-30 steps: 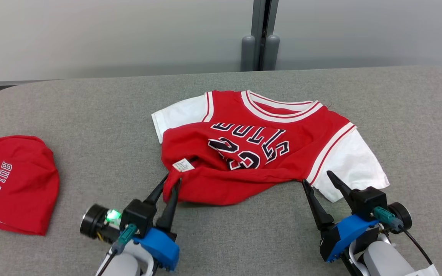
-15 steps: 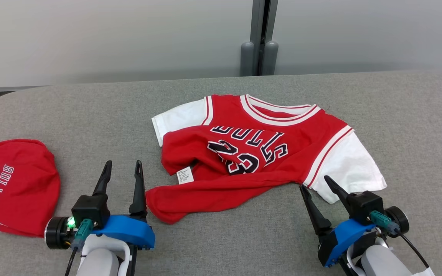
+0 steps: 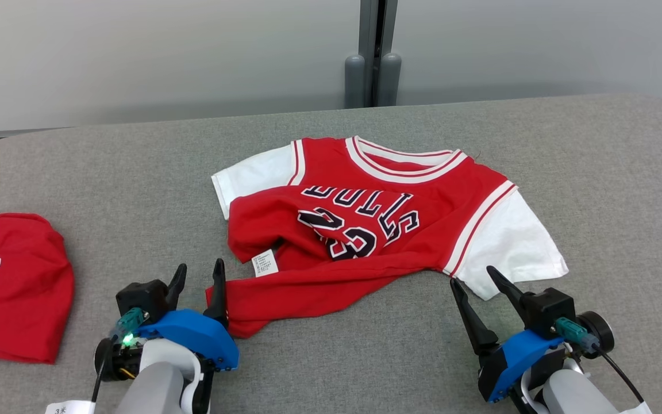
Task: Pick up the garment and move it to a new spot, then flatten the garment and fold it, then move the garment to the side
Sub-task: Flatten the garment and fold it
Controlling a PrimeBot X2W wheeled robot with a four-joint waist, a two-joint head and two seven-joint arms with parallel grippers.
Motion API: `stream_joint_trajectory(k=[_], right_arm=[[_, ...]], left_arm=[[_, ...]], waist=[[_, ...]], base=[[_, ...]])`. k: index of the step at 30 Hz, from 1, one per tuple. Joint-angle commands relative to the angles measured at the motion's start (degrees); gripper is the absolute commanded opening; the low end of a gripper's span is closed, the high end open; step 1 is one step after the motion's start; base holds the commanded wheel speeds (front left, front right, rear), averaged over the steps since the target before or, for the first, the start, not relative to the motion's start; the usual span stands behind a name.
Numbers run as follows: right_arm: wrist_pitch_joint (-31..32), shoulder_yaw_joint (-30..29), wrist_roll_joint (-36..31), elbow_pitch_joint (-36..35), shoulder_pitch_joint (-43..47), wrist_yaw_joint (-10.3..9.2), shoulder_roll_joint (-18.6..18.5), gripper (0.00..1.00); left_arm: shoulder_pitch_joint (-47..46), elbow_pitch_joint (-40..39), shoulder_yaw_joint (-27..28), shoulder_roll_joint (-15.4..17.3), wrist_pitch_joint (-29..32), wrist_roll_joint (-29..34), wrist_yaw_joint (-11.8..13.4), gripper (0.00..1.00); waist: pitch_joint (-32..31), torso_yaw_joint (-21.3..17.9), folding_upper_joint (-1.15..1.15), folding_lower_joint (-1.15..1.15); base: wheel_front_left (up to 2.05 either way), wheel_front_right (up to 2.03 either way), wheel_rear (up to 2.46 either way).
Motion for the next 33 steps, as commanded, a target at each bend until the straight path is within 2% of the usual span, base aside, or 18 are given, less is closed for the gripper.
stream_joint_trajectory(k=[1, 10, 22, 23, 25, 26, 31, 33], right_arm=[[-0.04, -0.19, 0.08, 0.1, 0.23, 0.0, -0.26, 1.0], [-0.03, 0.09, -0.27, 0.3, 0.72, 0.0, 0.71, 1.0], [-0.03, 0.56, -0.19, 0.68, 1.53, 0.0, 0.09, 1.0], [-0.03, 0.56, -0.21, 0.71, 1.54, 0.0, 0.07, 1.0], [-0.03, 0.49, -0.27, 0.74, 1.64, 0.0, 0.07, 1.0], [-0.03, 0.46, -0.27, 0.75, 1.73, 0.0, 0.09, 1.0], [-0.03, 0.3, -0.41, 0.8, 1.87, 0.0, 0.35, 1.0], [-0.03, 0.06, -0.4, 0.77, 1.8, 0.0, 0.42, 1.0]], left_arm=[[-0.95, 1.2, -0.49, -0.07, 0.11, -1.67, -0.47, 1.0], [0.29, 2.13, -8.83, -0.12, 1.27, -15.25, -1.5, 1.0], [-0.44, 3.88, -13.81, 0.2, 0.86, -21.5, -1.49, 1.0], [-0.68, 4.1, -14.14, 0.45, 0.65, -21.25, -1.49, 0.81], [-1.12, 3.99, -14.36, 0.86, 0.19, -20.8, -1.49, 0.03], [-1.06, 3.97, -14.57, 0.85, -0.06, -20.77, -1.49, 0.0], [-1.37, 3.55, -15.88, 1.59, -0.47, -18.79, -1.49, 0.0], [-2.37, 0.3, -15.22, 2.79, -0.53, -16.28, -1.49, 0.0]], waist=[[-0.14, 0.17, 0.0, 0.0], [-1.07, 1.2, 0.0, 0.0], [-1.84, 1.09, 0.0, 0.0], [-1.9, 1.05, 0.0, 0.0], [-1.98, 1.04, 0.0, 0.0], [-2.03, 1.08, 0.0, 0.0], [-2.29, 1.56, 0.0, 0.0], [-2.29, 1.91, 0.0, 0.0]], base=[[0.0, 0.0, 0.0], [0.0, 0.0, 0.0], [0.0, 0.0, 0.0], [0.0, 0.0, 0.0], [0.0, 0.0, 0.0], [0.0, 0.0, 0.0], [0.0, 0.0, 0.0], [0.0, 0.0, 0.0]])
